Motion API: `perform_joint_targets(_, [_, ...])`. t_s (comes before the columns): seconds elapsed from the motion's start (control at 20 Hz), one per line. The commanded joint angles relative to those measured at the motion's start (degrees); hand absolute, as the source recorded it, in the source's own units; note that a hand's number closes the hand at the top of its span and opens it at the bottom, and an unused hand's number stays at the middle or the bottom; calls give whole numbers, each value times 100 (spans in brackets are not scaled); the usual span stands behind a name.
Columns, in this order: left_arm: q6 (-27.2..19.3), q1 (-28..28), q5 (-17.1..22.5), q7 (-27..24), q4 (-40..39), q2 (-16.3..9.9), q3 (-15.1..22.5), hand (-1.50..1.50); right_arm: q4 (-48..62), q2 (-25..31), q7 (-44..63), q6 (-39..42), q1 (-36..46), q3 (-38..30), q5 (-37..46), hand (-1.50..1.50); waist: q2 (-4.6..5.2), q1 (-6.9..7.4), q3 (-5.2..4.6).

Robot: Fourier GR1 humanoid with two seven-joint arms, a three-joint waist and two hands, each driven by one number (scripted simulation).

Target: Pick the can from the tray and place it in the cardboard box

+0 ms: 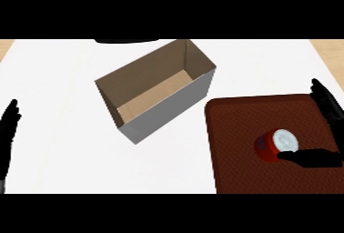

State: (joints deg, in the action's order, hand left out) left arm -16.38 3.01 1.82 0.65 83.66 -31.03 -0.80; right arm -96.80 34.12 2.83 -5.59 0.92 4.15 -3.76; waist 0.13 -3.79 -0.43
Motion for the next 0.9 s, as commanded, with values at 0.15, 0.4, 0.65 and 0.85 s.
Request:
perform_joint_targets(0.15, [98,-165,-132,420,-155,-120,8,0,-589,-488,-2348,-2,-2419,-737,-542,-150,-66,31,54])
perform_joint_targets(0.4, [164,-411,-315,92,-640,106,73,0,95,230,-2860,200,-2381,-1303,221,-150,-15,262,40])
perform_joint_targets(0.65, [197,-732,-373,427,-481,143,197,0,-433,1315,-1200,532,-2170,-1064,1010,-150,2,370,30])
perform_joint_targets(0.85, [302,-885,-394,465,-775,116,121,0,-1079,1695,-284,1111,-2239,-817,1151,-150,-7,358,31])
